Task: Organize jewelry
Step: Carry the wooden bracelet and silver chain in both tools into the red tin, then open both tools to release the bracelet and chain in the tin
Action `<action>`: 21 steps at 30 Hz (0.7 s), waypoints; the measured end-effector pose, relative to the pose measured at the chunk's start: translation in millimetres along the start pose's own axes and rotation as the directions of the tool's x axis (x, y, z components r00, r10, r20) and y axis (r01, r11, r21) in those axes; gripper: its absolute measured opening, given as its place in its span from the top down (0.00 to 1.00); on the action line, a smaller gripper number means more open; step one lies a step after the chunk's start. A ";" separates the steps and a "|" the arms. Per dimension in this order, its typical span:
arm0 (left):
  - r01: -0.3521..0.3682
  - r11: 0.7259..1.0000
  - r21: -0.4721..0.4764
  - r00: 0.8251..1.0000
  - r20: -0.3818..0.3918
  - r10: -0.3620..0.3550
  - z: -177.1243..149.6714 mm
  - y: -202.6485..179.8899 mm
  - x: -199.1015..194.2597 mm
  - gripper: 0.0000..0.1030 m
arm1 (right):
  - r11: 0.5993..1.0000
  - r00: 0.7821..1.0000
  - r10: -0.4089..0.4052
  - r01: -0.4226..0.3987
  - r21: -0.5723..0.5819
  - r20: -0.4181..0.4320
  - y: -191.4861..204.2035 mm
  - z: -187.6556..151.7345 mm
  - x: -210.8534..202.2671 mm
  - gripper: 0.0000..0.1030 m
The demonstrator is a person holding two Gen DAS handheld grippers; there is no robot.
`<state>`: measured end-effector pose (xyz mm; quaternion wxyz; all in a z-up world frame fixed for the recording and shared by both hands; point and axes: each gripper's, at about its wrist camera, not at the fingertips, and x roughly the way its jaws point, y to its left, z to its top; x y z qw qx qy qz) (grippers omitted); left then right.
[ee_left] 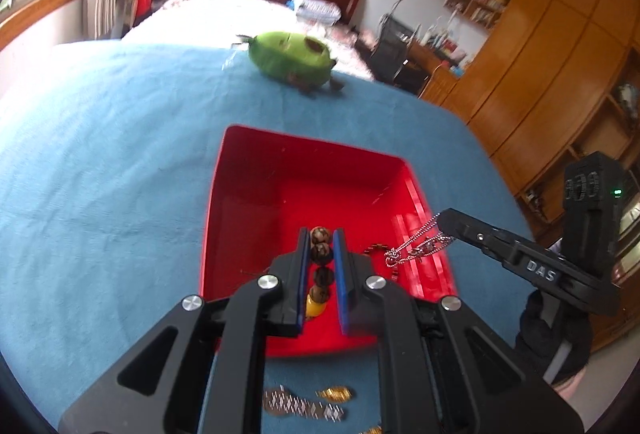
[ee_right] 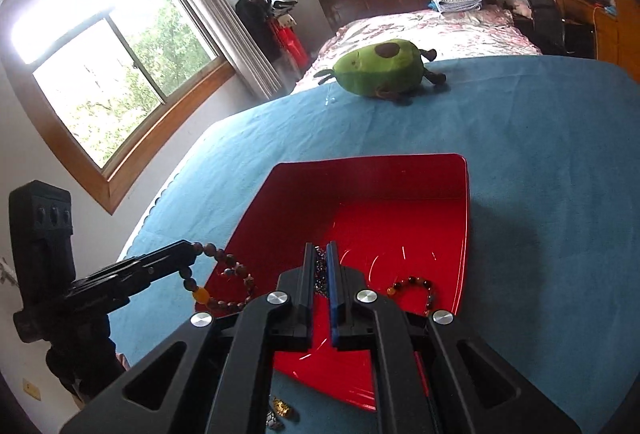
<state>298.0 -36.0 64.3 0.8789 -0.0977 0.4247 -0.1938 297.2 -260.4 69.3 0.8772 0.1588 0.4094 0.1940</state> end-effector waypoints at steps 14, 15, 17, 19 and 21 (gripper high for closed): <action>-0.021 1.000 -0.007 0.995 -0.099 0.020 20.8 12.9 83.6 0.90 | 0.999 0.994 -0.042 0.043 0.014 -0.101 -20.0 13.1 65.1 0.95; -0.018 1.000 -0.007 0.994 -0.104 0.017 21.1 13.4 85.8 0.90 | 0.998 0.993 -0.052 0.054 0.013 -0.109 -20.9 13.6 68.4 0.95; -0.013 1.000 -0.014 0.993 -0.119 0.012 21.6 16.2 91.0 0.81 | 0.997 0.990 -0.080 0.082 0.013 -0.119 -22.3 12.5 70.9 0.90; -0.018 0.999 -0.031 0.991 -0.131 0.014 21.7 21.7 93.2 0.64 | 0.990 0.984 -0.139 0.141 0.005 -0.113 -24.3 11.4 68.3 0.75; -0.019 0.999 -0.046 0.992 -0.123 0.013 23.2 25.5 90.2 0.61 | 0.989 0.984 -0.150 0.150 0.001 -0.095 -24.9 11.5 60.5 0.75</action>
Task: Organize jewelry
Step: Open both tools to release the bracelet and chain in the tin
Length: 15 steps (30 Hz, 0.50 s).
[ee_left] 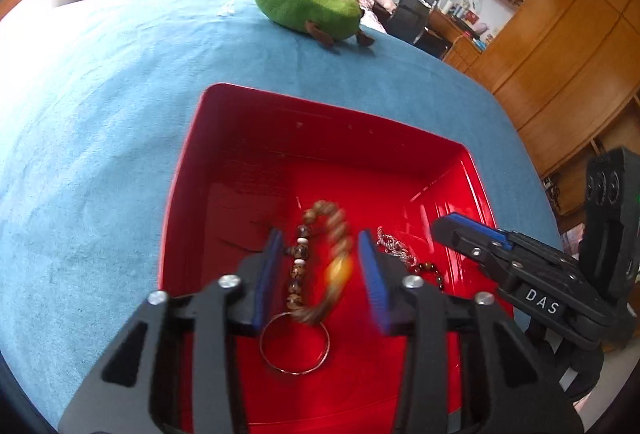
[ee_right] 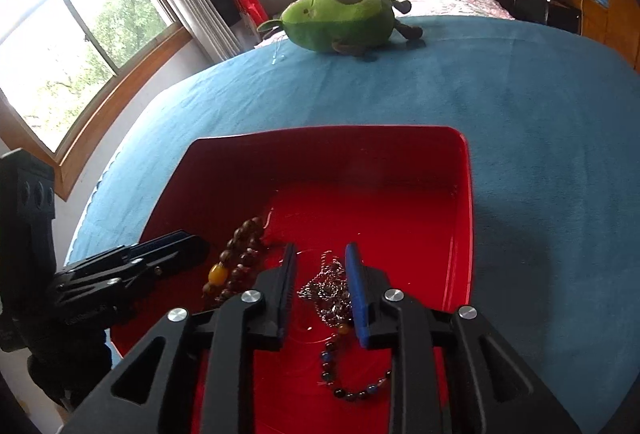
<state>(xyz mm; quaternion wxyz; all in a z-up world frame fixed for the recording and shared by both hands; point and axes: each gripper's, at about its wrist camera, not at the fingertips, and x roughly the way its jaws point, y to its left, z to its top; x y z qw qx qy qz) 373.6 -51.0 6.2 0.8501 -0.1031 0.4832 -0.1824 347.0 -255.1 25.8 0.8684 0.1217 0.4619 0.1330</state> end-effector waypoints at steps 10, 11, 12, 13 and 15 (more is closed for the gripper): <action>-0.018 0.999 0.028 0.991 0.136 0.014 -9.6 -18.2 -71.2 0.36 | 1.000 0.997 0.009 -0.009 -0.005 0.083 9.3 -1.1 -48.1 0.69; -0.022 0.999 0.031 0.988 0.154 0.017 -11.5 -20.5 -78.3 0.28 | 1.000 0.996 0.002 -0.001 -0.010 0.091 12.0 -1.4 -51.4 0.66; -0.034 0.999 0.033 0.984 0.177 0.028 -14.3 -23.3 -87.6 0.22 | 1.000 0.995 -0.004 0.006 -0.018 0.103 15.8 -1.6 -56.1 0.63; -0.043 0.999 0.033 0.981 0.193 0.036 -16.3 -25.2 -94.2 0.14 | 1.000 0.994 -0.004 0.007 -0.026 0.112 18.9 -2.7 -60.4 0.61; -0.057 0.998 0.030 0.969 0.241 0.048 -24.2 -27.9 -111.6 0.12 | 0.999 0.991 -0.006 0.011 -0.037 0.131 24.9 -5.2 -70.0 0.56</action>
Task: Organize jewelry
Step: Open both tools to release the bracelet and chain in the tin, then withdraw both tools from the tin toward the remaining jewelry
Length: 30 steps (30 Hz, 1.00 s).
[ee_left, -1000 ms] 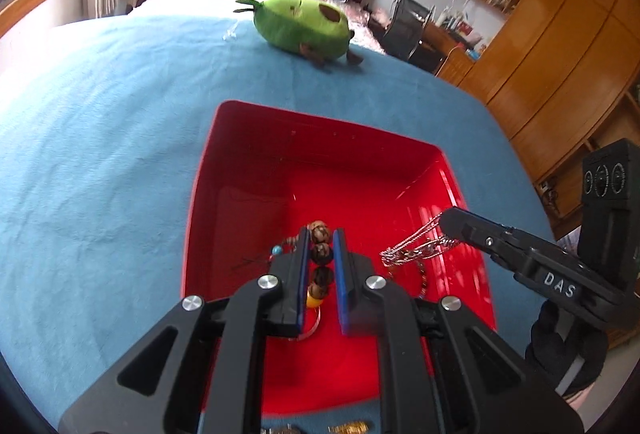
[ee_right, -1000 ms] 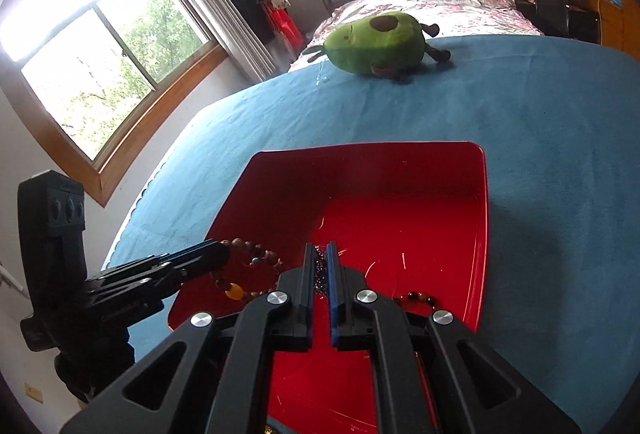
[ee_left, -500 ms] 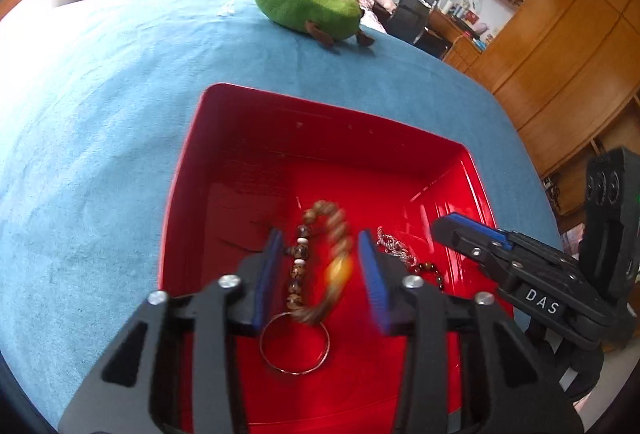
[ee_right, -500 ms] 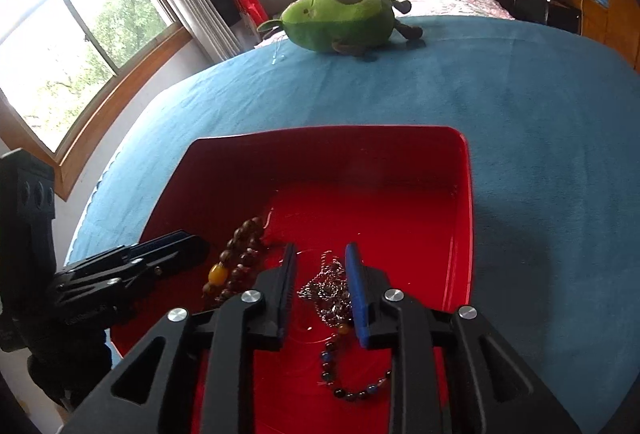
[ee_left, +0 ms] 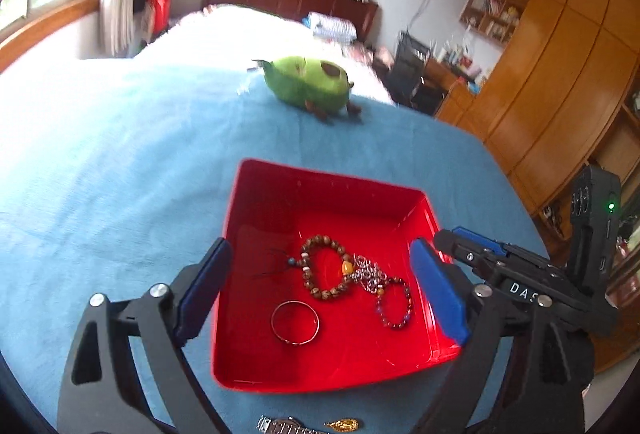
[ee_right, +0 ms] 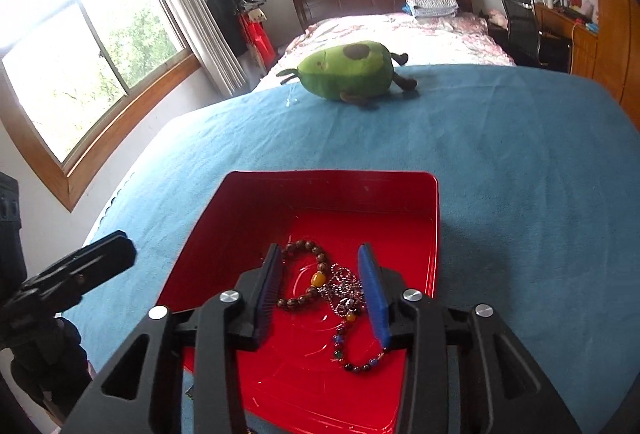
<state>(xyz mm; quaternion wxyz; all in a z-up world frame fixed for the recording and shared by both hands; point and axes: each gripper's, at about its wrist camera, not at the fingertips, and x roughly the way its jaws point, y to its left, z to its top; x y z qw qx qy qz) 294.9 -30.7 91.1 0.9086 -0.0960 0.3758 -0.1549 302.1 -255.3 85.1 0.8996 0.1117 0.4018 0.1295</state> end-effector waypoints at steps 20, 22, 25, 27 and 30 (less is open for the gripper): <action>-0.153 0.985 0.082 0.988 0.023 0.152 -96.4 28.4 -87.6 0.03 | 0.999 0.995 -0.016 0.013 -0.038 -0.098 32.8 -85.2 -66.6 0.03; -0.161 0.983 0.089 0.987 0.021 0.160 -111.0 31.8 -94.1 0.03 | 1.000 0.995 0.004 -0.005 -0.017 -0.096 30.4 -99.5 -71.2 0.04; -0.170 0.981 0.095 0.985 0.003 0.170 -129.4 36.0 -99.4 0.03 | 1.000 0.997 0.029 -0.029 0.001 -0.073 26.7 -121.8 -82.1 0.04; -0.165 0.982 0.088 0.986 -0.008 0.166 -142.0 40.0 -103.5 0.03 | 0.999 0.996 0.051 -0.050 0.023 -0.072 22.8 -136.0 -88.9 0.04; -0.152 0.985 0.079 0.987 -0.032 0.155 -162.7 43.9 -108.5 0.03 | 0.996 0.993 0.075 -0.070 0.046 -0.094 16.8 -156.9 -94.7 0.04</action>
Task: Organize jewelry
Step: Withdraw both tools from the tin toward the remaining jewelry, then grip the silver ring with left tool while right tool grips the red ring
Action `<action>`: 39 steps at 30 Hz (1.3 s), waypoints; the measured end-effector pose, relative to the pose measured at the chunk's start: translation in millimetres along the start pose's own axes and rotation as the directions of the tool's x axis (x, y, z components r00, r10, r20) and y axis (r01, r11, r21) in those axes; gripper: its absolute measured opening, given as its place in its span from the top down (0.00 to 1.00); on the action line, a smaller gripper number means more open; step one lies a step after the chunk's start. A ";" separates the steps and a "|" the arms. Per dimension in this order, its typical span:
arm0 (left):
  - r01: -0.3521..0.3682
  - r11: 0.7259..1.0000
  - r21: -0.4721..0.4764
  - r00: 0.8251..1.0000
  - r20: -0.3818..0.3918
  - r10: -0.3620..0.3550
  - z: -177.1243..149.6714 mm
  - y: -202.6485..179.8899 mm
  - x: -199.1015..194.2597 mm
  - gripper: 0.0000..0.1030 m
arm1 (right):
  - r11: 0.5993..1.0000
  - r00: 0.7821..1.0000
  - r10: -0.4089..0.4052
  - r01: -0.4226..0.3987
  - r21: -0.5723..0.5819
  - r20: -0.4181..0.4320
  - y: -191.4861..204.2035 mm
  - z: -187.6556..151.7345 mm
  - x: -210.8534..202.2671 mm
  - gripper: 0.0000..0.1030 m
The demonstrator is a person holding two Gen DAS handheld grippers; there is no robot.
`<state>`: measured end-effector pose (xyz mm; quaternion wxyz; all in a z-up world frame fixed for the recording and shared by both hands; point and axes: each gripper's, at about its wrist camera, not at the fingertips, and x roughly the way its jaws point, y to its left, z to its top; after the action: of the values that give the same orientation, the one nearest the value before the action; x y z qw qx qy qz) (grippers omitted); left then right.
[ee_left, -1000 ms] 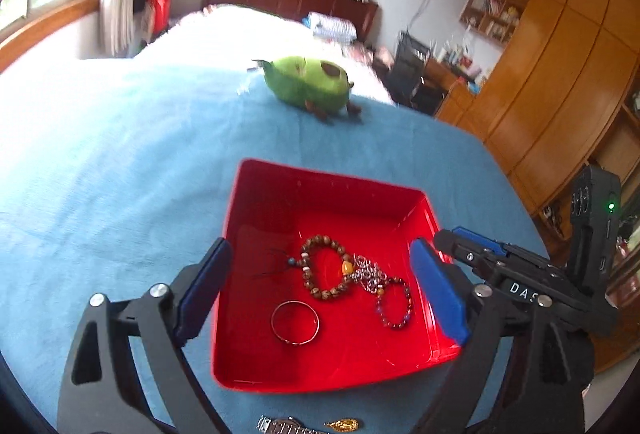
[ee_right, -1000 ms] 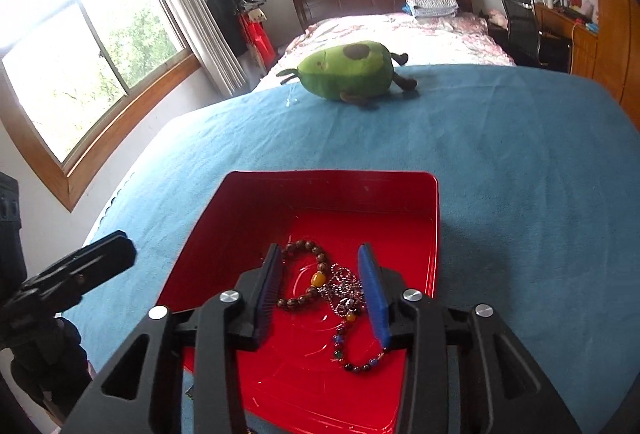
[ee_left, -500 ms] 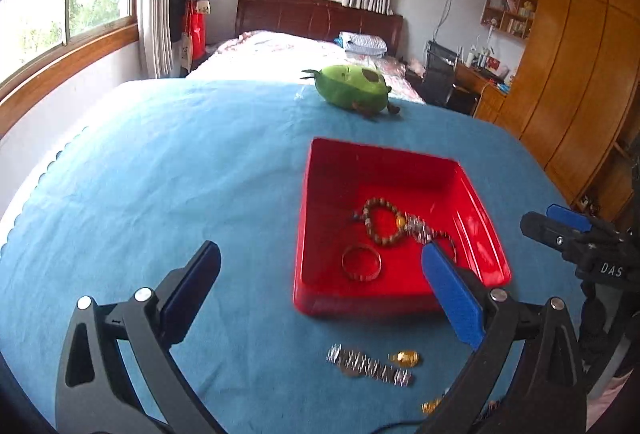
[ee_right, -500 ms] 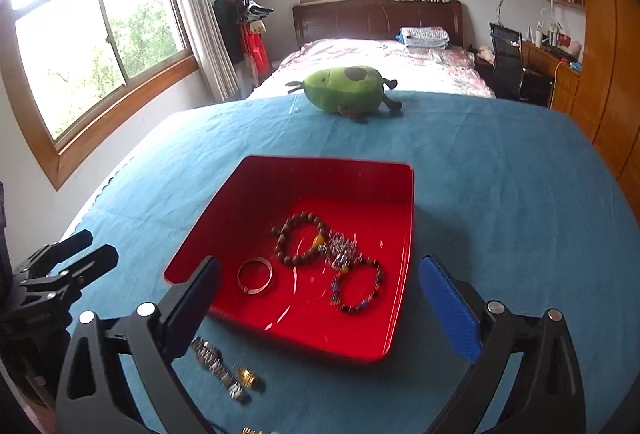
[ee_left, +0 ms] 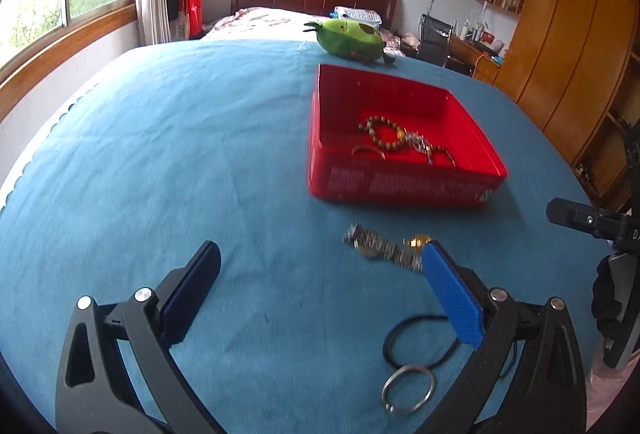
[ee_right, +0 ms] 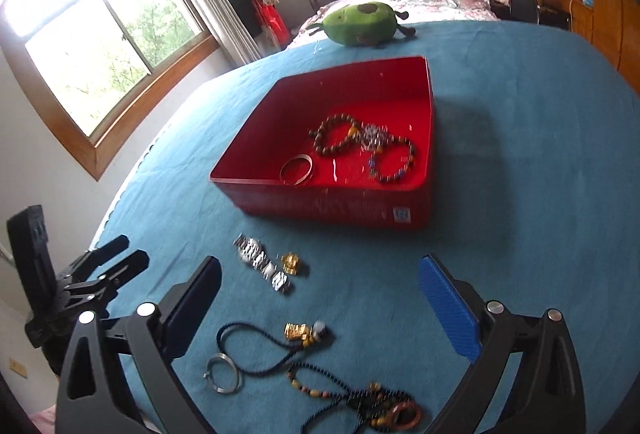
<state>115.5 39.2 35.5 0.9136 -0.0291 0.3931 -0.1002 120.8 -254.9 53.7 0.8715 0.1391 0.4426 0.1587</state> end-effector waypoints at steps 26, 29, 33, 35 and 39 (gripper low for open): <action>0.080 0.997 -0.011 0.911 -0.404 -0.078 -91.6 -40.6 21.9 0.32 | 0.999 0.997 0.026 -0.029 -0.028 -0.074 -11.0 -78.2 -29.6 0.39; 0.069 0.998 -0.004 0.897 -0.437 -0.064 -94.1 -44.8 31.7 0.38 | 0.999 0.997 0.037 -0.040 -0.038 -0.069 -10.2 -80.1 -32.6 0.39; 0.024 1.000 0.014 0.898 -0.440 -0.015 -94.0 -43.5 34.3 0.55 | 0.998 0.997 0.043 -0.046 -0.046 -0.070 -9.9 -80.2 -32.7 0.39; 0.018 1.000 0.012 0.897 -0.442 -0.011 -93.4 -38.6 34.5 0.66 | 0.998 0.996 0.042 -0.046 -0.042 -0.077 -12.1 -80.6 -30.2 0.39; 0.006 1.000 0.001 0.896 -0.444 -0.005 -92.9 -26.2 33.7 0.89 | 0.999 0.994 0.025 -0.028 -0.024 -0.106 -18.0 -81.9 -22.0 0.39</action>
<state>66.6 9.1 -49.1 0.7997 -0.0056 0.5907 -0.1075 44.5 -271.8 16.2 0.8465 0.1251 0.4840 0.1830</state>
